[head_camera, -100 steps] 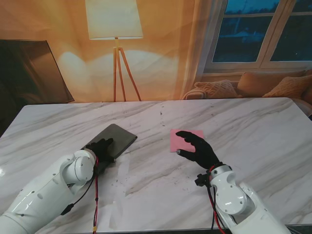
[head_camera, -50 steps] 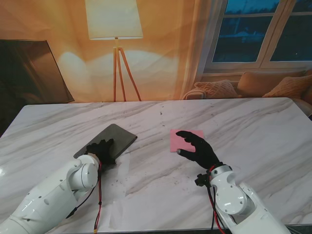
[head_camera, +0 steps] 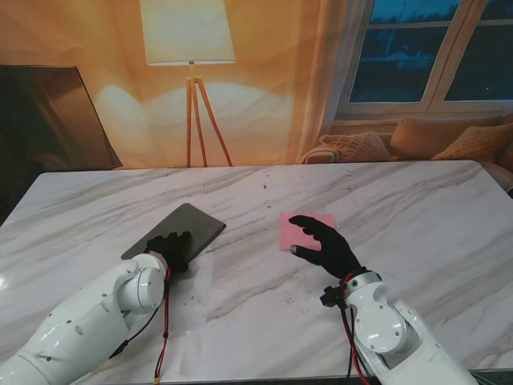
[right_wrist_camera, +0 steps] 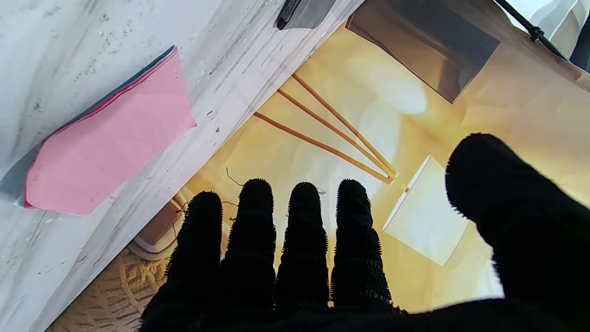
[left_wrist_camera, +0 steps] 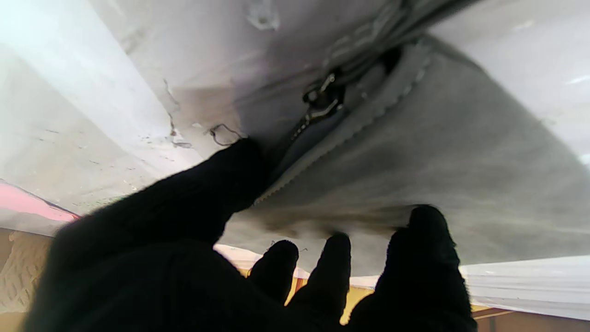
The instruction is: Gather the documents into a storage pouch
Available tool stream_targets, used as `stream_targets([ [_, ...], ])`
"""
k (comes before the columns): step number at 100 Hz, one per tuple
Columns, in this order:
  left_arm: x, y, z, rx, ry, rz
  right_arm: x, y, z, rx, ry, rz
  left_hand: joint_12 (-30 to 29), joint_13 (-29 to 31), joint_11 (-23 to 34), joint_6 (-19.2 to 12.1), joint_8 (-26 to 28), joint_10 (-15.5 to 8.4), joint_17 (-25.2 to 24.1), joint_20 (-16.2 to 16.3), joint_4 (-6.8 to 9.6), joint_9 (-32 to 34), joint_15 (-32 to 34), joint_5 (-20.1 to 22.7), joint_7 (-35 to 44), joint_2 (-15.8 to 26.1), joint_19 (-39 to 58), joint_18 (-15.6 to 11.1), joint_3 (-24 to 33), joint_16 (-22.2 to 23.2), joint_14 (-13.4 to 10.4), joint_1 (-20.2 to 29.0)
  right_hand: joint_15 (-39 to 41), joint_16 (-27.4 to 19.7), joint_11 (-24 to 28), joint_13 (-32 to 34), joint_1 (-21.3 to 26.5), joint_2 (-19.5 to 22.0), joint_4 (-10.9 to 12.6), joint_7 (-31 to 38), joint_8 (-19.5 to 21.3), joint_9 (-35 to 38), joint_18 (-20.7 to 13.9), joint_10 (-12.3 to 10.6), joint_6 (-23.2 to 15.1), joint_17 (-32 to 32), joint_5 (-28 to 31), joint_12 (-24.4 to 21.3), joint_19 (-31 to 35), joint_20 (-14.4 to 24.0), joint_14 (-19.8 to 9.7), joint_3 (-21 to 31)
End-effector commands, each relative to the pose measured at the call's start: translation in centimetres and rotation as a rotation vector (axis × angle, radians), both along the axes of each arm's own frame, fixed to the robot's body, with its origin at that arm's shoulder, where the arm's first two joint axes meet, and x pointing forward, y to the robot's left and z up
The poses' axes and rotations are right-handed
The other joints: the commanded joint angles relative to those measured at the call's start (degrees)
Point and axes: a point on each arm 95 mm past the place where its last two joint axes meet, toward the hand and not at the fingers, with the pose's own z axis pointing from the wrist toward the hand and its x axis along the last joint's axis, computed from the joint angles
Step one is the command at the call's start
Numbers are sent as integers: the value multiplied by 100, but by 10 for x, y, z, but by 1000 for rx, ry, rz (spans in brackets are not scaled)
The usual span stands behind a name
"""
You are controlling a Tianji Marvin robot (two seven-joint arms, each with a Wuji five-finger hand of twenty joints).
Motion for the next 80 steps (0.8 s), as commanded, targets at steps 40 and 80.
stream_targets([
  [40, -9, -7, -28, 23, 40, -25, -1, 2, -1, -4, 9, 9, 664, 1510, 842, 275, 892, 85, 1197, 714, -182, 96, 3298, -171, 163, -604, 975, -866, 693, 1941, -660, 1497, -97, 73, -32, -85, -105, 135, 42, -41, 40, -130, -3, -70, -60, 30, -140, 49, 66, 147, -54, -154],
  [80, -2, -7, -29, 11, -59, 18, -1, 3, -2, -4, 14, 10, 157, 2659, 2482, 189, 1089, -57, 2006, 52, -925, 524, 3703, 1203, 3066, -927, 1993, -1199, 219, 2264, -641, 2905, -96, 78, -30, -84, -127, 187, 48, -41, 48, -129, -2, -81, -60, 28, -141, 51, 72, 188, -57, -158],
])
